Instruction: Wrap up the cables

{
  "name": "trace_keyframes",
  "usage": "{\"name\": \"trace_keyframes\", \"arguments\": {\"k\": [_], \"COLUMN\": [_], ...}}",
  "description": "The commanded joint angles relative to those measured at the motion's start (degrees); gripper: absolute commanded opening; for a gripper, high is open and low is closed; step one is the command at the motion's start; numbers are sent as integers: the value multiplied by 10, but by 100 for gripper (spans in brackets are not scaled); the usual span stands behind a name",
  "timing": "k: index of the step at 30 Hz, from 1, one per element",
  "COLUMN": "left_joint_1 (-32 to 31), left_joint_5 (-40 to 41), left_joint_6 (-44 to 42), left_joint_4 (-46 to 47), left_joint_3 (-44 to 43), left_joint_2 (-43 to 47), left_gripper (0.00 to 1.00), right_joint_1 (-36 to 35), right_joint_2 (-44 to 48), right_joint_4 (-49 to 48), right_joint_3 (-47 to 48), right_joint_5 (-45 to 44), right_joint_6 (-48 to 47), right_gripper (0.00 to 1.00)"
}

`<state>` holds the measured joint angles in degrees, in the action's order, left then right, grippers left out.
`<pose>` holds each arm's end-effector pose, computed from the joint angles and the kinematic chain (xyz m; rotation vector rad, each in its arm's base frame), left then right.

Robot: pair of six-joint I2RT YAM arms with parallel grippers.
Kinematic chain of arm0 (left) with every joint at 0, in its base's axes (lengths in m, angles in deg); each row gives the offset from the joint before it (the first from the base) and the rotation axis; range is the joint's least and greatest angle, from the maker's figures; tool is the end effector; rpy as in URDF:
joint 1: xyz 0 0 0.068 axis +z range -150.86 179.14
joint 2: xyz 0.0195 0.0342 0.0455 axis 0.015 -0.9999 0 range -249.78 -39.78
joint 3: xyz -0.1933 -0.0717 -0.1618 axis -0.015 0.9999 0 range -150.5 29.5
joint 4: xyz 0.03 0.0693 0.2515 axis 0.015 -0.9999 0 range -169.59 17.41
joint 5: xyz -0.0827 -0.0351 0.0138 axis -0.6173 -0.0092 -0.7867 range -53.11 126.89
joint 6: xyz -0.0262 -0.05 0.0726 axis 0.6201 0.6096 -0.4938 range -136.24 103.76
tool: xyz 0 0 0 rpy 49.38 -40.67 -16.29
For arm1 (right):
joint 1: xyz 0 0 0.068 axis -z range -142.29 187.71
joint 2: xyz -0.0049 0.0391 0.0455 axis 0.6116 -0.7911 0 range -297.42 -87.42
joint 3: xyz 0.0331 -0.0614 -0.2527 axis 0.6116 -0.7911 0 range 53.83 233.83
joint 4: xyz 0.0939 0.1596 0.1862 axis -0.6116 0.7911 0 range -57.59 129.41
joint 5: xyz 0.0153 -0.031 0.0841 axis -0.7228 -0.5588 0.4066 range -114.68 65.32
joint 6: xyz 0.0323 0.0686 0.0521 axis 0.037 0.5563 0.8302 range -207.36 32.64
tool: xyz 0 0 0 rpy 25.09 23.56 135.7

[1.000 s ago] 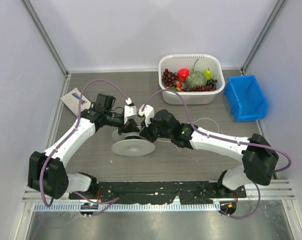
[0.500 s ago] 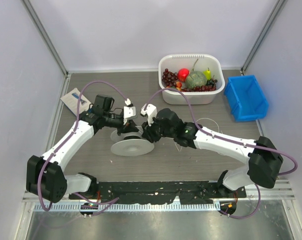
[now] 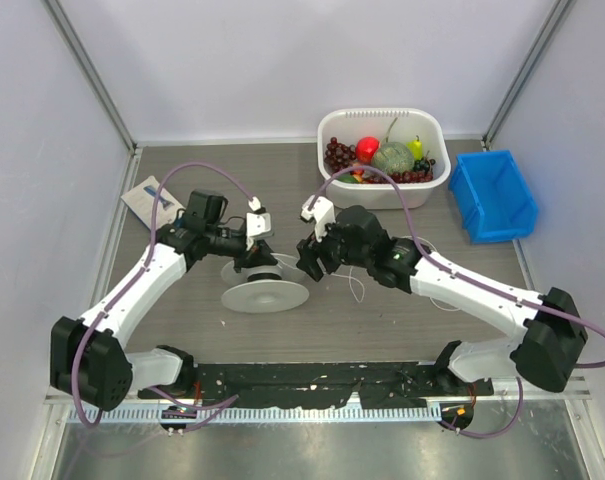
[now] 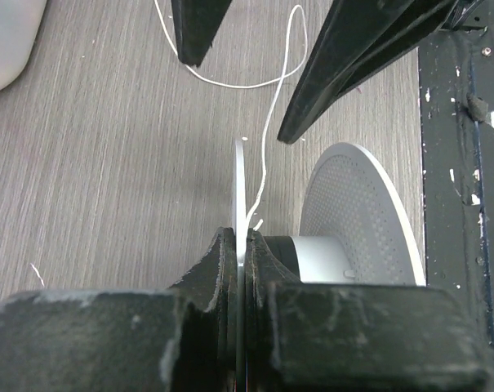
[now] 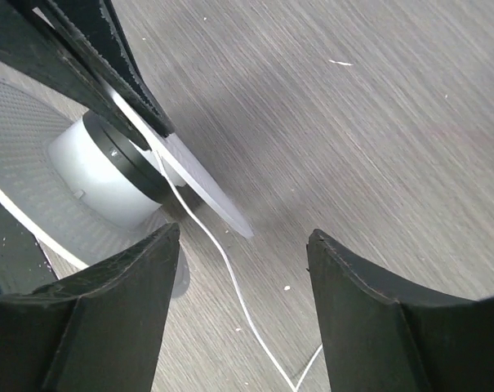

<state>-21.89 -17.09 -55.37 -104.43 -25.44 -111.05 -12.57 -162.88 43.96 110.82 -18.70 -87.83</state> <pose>0.2315 -0.1605 0.2501 1.4228 1.6311 -0.9408 0.2133 0.2704 0.2591 -0.9817 1.9186 0.6255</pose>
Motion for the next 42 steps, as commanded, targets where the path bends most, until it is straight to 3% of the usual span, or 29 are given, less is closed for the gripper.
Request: {"name": "trace_keyframes", "arguments": {"k": [1,8,15,24,42], "left_joint_1": [-1,-1,-1,2,35], "left_joint_5": [-12,2,2,-2,-12], "left_joint_6": [53,118,138,161,260], "left_joint_4": [27,71,108,115,197], "left_joint_3": [-18,-11,4,-8,-10], "left_joint_2": [34,68,117,146,144], "left_gripper": [0,0,0,0,0], "right_joint_1": [11,30,75,113,160], "right_joint_2": [59,96,103,99,100], "right_joint_4": [-2,76,89,89,92], "right_joint_3": [1,-46,-83,-96,-112], "right_joint_5": [33,82,102,111,133], "right_joint_6": [-44,-95,-121,-130,-123], "right_gripper": [72,70,65,2,1]}}
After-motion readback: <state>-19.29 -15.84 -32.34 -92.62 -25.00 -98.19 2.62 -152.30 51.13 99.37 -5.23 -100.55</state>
